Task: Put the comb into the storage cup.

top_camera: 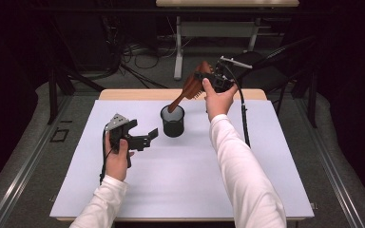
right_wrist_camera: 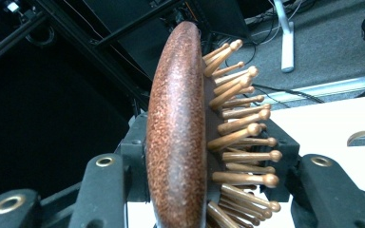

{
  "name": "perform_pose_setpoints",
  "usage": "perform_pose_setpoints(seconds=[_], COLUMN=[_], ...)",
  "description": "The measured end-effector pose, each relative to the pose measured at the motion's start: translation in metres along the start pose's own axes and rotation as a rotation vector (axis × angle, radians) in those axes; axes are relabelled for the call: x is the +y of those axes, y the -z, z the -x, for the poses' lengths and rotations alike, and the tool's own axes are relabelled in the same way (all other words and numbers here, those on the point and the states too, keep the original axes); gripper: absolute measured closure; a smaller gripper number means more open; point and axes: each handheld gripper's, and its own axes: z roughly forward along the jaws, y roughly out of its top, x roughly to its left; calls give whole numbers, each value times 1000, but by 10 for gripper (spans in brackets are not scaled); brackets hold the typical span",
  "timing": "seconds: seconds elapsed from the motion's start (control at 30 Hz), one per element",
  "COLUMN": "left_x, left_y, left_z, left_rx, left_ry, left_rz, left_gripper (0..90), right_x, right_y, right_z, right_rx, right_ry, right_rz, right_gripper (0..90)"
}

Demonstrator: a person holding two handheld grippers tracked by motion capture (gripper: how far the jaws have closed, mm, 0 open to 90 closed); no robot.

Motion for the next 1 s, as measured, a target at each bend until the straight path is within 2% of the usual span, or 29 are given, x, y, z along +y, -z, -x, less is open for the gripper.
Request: perform_pose_setpoints(seconds=[0.57, 1.0], left_x=[0, 0], left_y=[0, 0], left_z=[0, 0], left_rx=[0, -1], left_ry=[1, 3], left_rz=[1, 1], left_gripper=[3, 4], right_x=[-17, -29], right_y=[-12, -18], right_z=[0, 3], right_rx=[-18, -16], right_ry=[29, 25], right_rz=[-37, -60], right_gripper=[483, 483])
